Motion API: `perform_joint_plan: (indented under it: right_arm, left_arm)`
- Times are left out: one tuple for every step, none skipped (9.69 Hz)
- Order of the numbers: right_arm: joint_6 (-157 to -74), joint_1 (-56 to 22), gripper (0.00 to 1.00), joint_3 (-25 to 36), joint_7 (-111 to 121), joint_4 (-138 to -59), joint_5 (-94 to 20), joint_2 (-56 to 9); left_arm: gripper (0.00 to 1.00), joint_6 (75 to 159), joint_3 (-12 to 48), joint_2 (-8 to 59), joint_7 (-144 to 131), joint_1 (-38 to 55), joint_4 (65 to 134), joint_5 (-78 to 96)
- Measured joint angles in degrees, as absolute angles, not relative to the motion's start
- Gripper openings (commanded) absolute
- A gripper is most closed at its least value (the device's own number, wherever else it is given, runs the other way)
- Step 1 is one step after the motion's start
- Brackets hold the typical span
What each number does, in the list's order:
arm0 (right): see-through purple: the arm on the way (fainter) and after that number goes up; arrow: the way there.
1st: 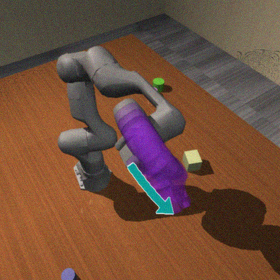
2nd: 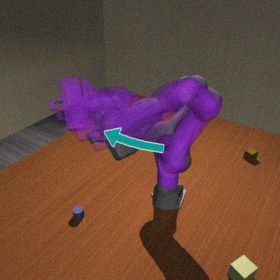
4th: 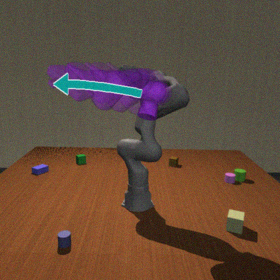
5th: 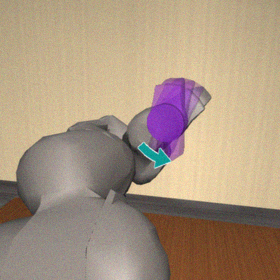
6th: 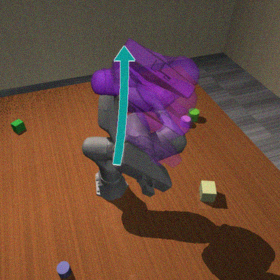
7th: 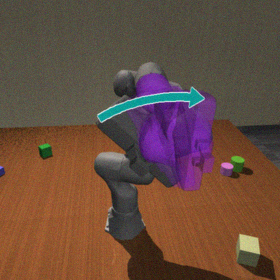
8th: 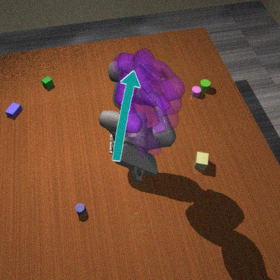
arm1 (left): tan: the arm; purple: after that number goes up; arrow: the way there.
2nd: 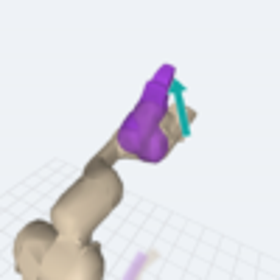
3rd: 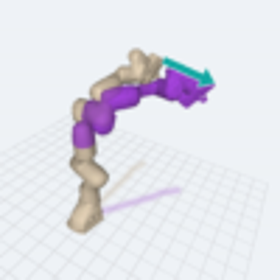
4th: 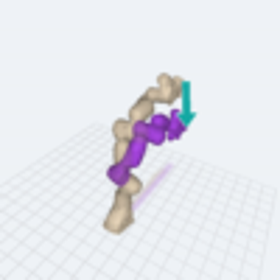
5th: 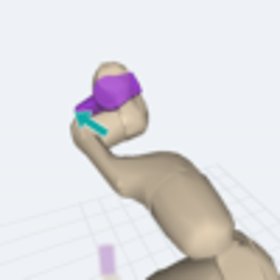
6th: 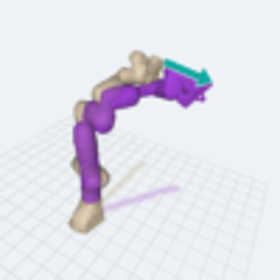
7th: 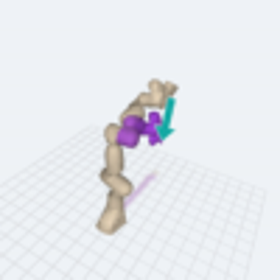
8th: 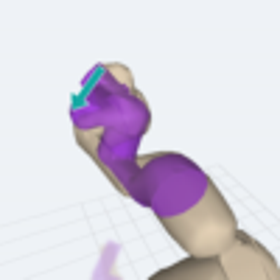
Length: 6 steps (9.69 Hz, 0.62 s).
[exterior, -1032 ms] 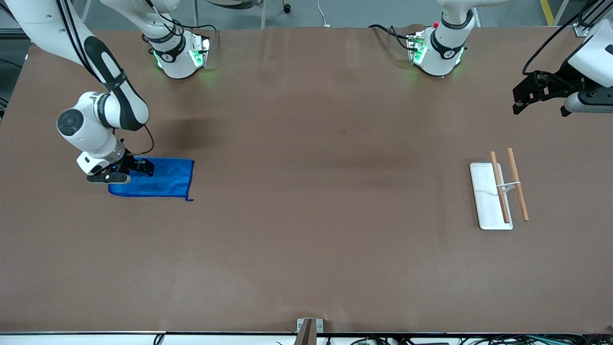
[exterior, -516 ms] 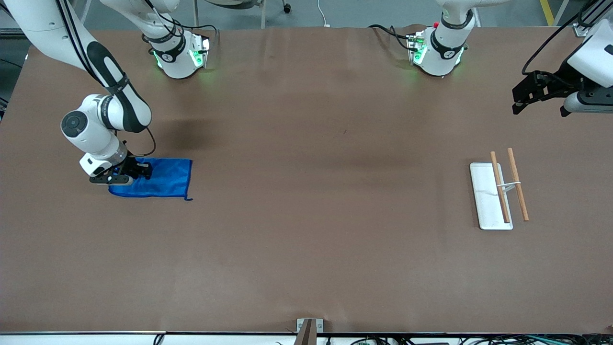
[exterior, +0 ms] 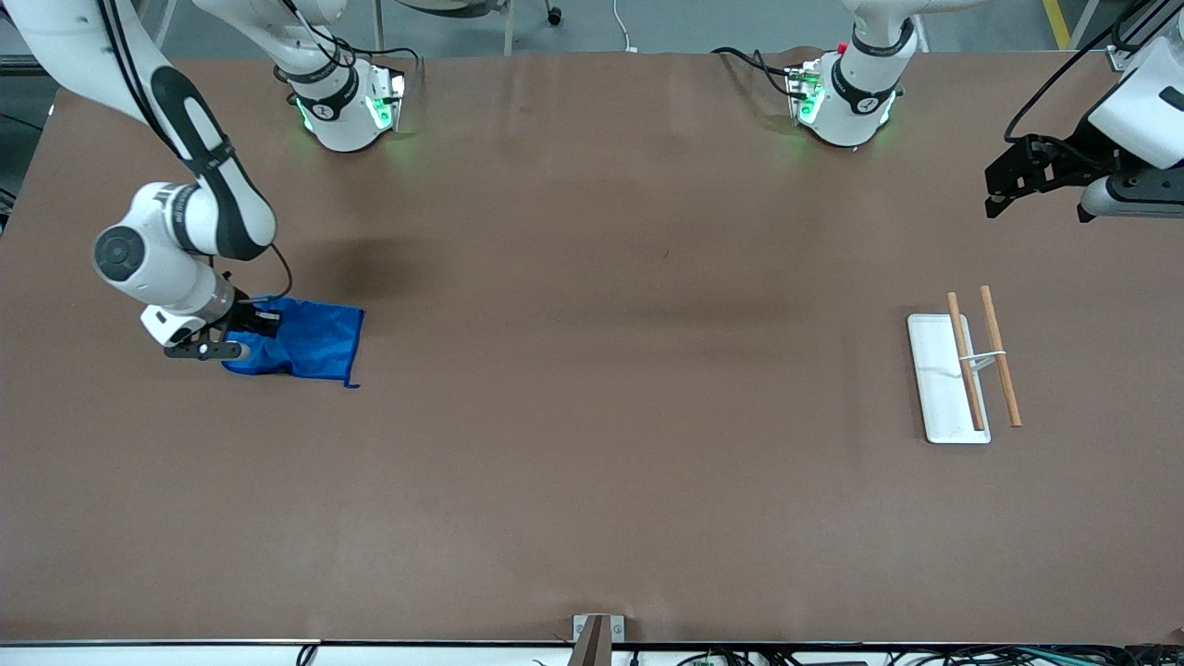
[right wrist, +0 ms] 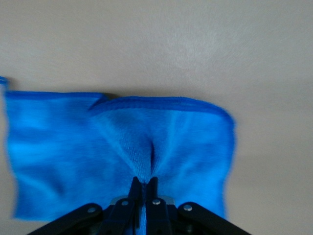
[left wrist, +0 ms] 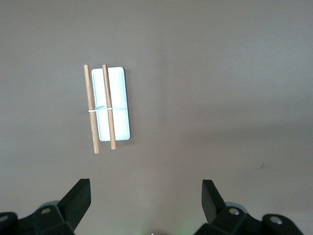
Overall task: Right arm passes towel to left arm to hang
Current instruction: 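Lift the towel with the right gripper while the left gripper approaches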
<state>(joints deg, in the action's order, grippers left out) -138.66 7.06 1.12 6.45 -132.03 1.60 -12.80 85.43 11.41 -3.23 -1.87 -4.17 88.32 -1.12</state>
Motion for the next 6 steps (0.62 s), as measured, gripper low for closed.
perform_joint_plan:
  right_arm:
    - [-131.3,6.4,0.0,1.1,5.8,-128.6,1.6,-10.2]
    - [-124.5,5.5,0.0,1.0,4.4,-124.8,1.6,-8.3]
    - [-118.6,4.3,0.0,0.5,2.4,-120.6,1.5,-7.3]
    - [-114.0,3.5,0.0,-1.2,-0.1,-116.5,1.4,-7.0]
    - [-111.4,3.1,0.0,-4.1,-3.1,-113.5,1.2,-7.0]
    - [-111.3,2.8,0.0,-7.3,-5.4,-112.1,-1.8,-7.0]
  left_arm:
    - [1.0,85.3,11.4,-3.2,-1.9,-4.2,88.3,-0.7]
    - [1.0,85.2,11.4,-3.2,-1.9,-4.3,88.3,1.2]
    - [1.0,85.1,11.3,-2.8,-1.9,-4.4,88.4,3.9]
    - [1.0,85.2,11.3,-1.4,-1.9,-4.4,88.6,7.5]
    - [1.0,86.2,11.4,1.3,-1.7,-4.4,88.8,12.9]
    - [1.0,88.8,11.4,4.9,-1.0,-4.3,88.9,19.6]
